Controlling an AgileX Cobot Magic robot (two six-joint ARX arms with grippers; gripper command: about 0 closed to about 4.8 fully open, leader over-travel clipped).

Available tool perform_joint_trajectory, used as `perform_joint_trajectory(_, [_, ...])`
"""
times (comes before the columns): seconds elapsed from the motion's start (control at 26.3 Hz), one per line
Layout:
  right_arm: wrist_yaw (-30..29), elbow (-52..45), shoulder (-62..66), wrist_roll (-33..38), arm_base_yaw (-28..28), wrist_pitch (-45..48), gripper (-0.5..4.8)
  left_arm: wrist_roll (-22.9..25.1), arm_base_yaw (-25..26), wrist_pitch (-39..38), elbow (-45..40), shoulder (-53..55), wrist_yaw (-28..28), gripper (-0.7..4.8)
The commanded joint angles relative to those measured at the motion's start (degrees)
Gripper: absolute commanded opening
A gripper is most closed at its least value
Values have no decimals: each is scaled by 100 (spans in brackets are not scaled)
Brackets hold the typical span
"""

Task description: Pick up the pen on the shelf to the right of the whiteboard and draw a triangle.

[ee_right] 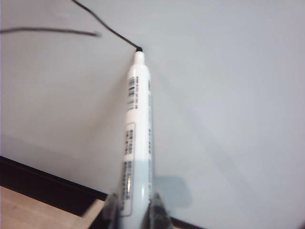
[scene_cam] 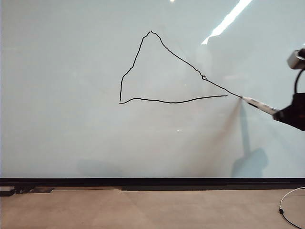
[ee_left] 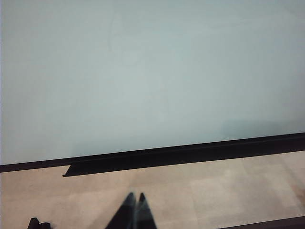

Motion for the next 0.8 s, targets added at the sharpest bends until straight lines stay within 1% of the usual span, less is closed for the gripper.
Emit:
perform_joint_trajectory(0.04, [22, -33, -13, 68, -166, 140, -5, 4, -2, 33, 20, -2, 0, -5])
perform_joint_trajectory(0.11, [-203, -129, -13, 92, -164, 422, -5, 4, -2, 35, 20, -2, 0, -5])
perform_joint_trajectory(0.15, [-308, -234, -15, 264, -116, 737, -5, 4, -2, 33, 20, -2, 0, -5])
perform_joint_trajectory(0.19, [-328, -337, -17, 415, -50, 925, -5, 4, -2, 33, 20, -2, 0, -5])
perform_joint_trajectory(0.3, [-214, -603, -291, 575, 273, 903, -5, 4, -2, 33, 20, -2, 0, -5])
perform_joint_trajectory(0.38, [125, -874, -575, 457, 643, 901, -6, 4, -2, 33, 20, -2, -2, -5])
perform_joint_trajectory(0.46, [684, -1126, -920, 455, 986, 901, -6, 4, -2, 33, 20, -2, 2, -5])
perform_joint_trajectory(0.53, [1005, -1325, -1259, 501, 1152, 898, -5, 4, -2, 35, 20, -2, 2, -5])
perform_joint_trajectory(0.65, [1200, -1537, -1725, 669, 1062, 857, -5, 4, -2, 35, 20, -2, -2, -5])
perform_joint_trajectory(0.8, [1137, -1650, -2267, 986, 817, 732, -5, 4, -2, 33, 20, -2, 0, -5])
